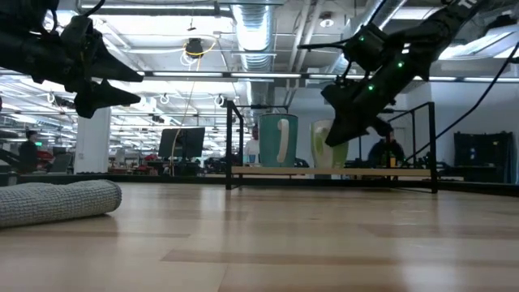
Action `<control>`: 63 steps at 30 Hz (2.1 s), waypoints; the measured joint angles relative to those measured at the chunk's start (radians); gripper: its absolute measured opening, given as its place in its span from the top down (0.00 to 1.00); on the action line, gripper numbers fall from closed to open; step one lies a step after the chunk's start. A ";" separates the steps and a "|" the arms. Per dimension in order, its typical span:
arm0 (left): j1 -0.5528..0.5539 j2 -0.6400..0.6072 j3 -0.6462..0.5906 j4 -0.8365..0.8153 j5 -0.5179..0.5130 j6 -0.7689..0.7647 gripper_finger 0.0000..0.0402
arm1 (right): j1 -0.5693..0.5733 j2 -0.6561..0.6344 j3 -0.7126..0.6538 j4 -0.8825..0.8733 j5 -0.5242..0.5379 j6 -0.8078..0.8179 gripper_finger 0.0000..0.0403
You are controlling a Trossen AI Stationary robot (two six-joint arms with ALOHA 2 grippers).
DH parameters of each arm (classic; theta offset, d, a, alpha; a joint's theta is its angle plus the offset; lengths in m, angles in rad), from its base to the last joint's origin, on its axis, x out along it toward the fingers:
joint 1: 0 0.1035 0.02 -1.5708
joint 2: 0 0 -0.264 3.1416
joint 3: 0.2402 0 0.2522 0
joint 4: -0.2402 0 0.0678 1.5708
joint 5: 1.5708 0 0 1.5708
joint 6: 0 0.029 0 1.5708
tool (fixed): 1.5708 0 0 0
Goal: Stack small to large cups/mugs on shelf
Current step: Put the green mug on the shelf, then put the blue mug on the shelf
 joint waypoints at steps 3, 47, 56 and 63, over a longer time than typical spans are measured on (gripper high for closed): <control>0.000 0.000 0.000 0.000 0.000 0.000 0.35 | -0.014 -0.028 0.008 -0.061 0.000 -0.001 0.82; 0.000 0.000 0.000 0.000 -0.004 -0.010 0.35 | -0.099 -0.171 0.009 -0.295 0.102 -0.041 0.82; 0.000 0.000 0.000 0.000 0.014 -0.008 0.35 | -0.036 -0.369 0.090 -0.498 -0.044 -0.017 0.82; 0.000 0.000 0.000 0.000 0.018 -0.008 0.35 | 0.040 -0.449 0.166 -0.678 -0.039 0.006 0.82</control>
